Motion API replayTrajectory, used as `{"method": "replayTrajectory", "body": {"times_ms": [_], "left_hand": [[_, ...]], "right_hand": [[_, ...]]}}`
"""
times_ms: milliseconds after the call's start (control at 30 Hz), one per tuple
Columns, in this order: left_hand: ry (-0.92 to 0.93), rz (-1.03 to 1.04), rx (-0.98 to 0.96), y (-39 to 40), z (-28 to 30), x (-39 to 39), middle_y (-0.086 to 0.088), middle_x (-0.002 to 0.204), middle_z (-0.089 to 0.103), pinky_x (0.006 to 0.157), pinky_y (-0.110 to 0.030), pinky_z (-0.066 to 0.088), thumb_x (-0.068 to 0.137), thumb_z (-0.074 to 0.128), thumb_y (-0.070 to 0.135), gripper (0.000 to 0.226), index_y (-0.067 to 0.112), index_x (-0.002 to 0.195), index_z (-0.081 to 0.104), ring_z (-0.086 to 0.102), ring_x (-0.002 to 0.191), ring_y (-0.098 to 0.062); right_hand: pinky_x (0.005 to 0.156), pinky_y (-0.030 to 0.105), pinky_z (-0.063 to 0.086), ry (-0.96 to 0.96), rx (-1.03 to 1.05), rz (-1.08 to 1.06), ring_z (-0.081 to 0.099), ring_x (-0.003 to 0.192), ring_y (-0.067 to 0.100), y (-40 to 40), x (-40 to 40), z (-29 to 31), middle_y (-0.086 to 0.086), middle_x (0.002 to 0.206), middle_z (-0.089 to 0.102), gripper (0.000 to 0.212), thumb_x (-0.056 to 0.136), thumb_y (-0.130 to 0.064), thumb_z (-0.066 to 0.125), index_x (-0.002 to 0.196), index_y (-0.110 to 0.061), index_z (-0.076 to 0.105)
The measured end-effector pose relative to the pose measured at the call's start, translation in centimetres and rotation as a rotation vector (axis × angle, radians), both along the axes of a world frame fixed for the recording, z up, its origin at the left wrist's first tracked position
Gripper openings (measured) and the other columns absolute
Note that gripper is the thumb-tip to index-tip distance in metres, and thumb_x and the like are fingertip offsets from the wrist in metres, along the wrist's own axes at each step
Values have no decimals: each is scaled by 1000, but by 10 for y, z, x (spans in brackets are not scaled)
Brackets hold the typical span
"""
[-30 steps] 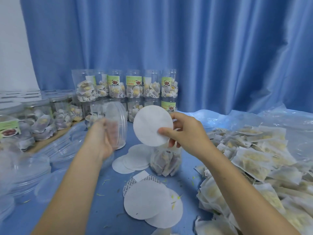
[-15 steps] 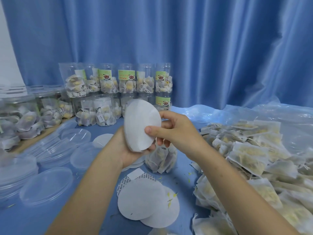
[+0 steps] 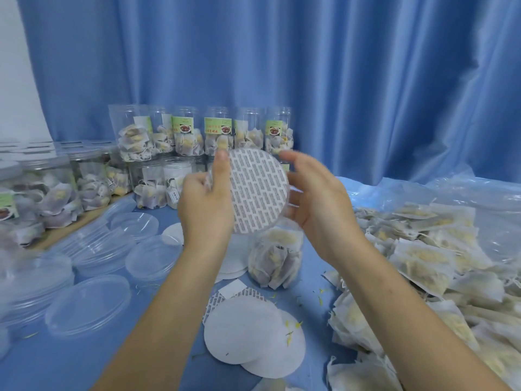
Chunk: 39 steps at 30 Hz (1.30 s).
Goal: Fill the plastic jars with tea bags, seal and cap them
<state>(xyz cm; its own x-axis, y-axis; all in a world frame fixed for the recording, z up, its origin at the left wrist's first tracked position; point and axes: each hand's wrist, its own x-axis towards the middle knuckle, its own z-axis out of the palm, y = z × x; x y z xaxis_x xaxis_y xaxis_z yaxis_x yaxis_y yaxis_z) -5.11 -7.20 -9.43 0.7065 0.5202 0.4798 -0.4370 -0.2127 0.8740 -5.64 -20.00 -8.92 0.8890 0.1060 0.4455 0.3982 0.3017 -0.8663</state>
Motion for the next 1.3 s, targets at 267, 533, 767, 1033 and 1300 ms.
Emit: {"method": "replayTrajectory", "body": {"times_ms": [267, 533, 767, 1033, 1300], "left_hand": [[98, -419, -205, -8, 14, -9, -4, 90, 70, 78, -37, 53, 90, 55, 45, 38, 9, 96, 64, 67, 82, -17], [209, -573, -54, 11, 11, -7, -4, 109, 69, 78, -33, 57, 95, 49, 37, 27, 15, 107, 60, 69, 88, -17], [283, -429, -181, 26, 1, 7, -4, 98, 63, 71, -31, 53, 94, 54, 25, 12, 17, 85, 55, 64, 80, -19], [293, -412, -269, 39, -2, 13, -3, 86, 64, 61, -27, 50, 92, 54, 17, 11, 16, 81, 56, 62, 68, -17], [341, -401, -292, 38, -8, 19, -2, 83, 63, 61, -26, 46, 94, 48, 19, 16, 17, 79, 50, 59, 64, -15]], "right_hand": [[114, 38, 22, -653, -985, -505, 23, 141, 23, 2, -5, -7, 10, 149, 29, 97, 60, -55, 80, 139, -17, 40], [111, 40, 26, -394, -920, -640, 33, 133, 23, -28, 30, -15, 7, 139, 43, 70, 74, -79, 41, 138, -57, 23], [98, 22, 30, -239, -1134, -469, 44, 125, 13, -20, 65, -10, -3, 132, 54, 50, 74, -73, 51, 121, -55, 52], [94, 21, 32, -232, -1242, -354, 45, 125, 9, -6, 73, 0, -14, 134, 52, 52, 71, -73, 55, 120, -55, 53], [96, 11, 16, -388, -1297, -475, 35, 132, 23, -14, 46, -19, 7, 145, 39, 76, 67, -59, 70, 132, -58, 31]]}}
